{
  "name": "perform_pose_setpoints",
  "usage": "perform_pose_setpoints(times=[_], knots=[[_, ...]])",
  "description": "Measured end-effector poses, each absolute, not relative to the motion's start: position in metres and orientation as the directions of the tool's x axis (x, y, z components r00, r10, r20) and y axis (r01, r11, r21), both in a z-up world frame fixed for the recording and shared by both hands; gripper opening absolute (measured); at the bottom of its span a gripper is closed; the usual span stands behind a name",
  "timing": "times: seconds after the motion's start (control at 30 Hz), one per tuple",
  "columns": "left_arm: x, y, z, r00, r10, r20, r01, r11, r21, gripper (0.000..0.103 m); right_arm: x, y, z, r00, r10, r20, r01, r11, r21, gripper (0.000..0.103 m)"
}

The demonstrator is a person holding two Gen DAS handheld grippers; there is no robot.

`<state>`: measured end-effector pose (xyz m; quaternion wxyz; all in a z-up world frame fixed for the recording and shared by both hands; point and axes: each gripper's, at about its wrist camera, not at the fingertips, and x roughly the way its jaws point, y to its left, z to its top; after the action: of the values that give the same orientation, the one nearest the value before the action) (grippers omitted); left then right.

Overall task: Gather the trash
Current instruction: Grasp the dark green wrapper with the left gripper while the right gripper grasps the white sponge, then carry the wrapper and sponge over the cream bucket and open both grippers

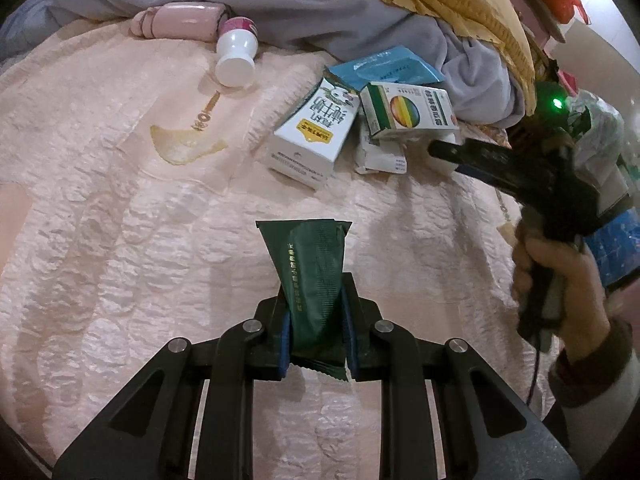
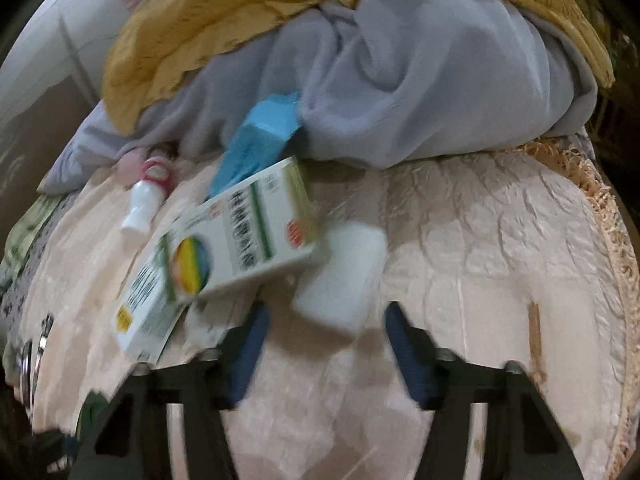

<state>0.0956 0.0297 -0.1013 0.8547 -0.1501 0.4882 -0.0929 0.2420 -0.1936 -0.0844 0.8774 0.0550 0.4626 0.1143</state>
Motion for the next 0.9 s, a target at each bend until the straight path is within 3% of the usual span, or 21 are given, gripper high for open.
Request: perform_pose_setpoints(times=[0.07,0.17,0.67,0.9], knots=[[0.096,0.028,-0.103,0.499,-0.306,-0.811,0.014,0.938,-0.346,0.018,0.251,-0.193,-0.089,0.536,0.272,-0.799,-0.159,0.962,0.221,0.034],[0.095,0.025,-0.103,0.498,-0.304,-0.812,0.015,0.939,-0.343,0.018,0.246,-0.197,-0.087,0.547,0.253,-0.798,-0.176,0.967,0.186,0.029],[0.079,-0.037,-0.077,0.509,-0.332,-0.794,0.102,0.939,-0.328,0.018,0.102,-0.249,-0.037,0.569,0.342,-0.748,-0.279,0.936,0.215,0.029],[0.073,-0.078,-0.06,0.512,-0.34,-0.789,0.17,0.94,-0.295,0.018,0.063,-0.263,-0.028,0.598,0.314,-0.738,-0.272,0.945,0.181,0.029]])
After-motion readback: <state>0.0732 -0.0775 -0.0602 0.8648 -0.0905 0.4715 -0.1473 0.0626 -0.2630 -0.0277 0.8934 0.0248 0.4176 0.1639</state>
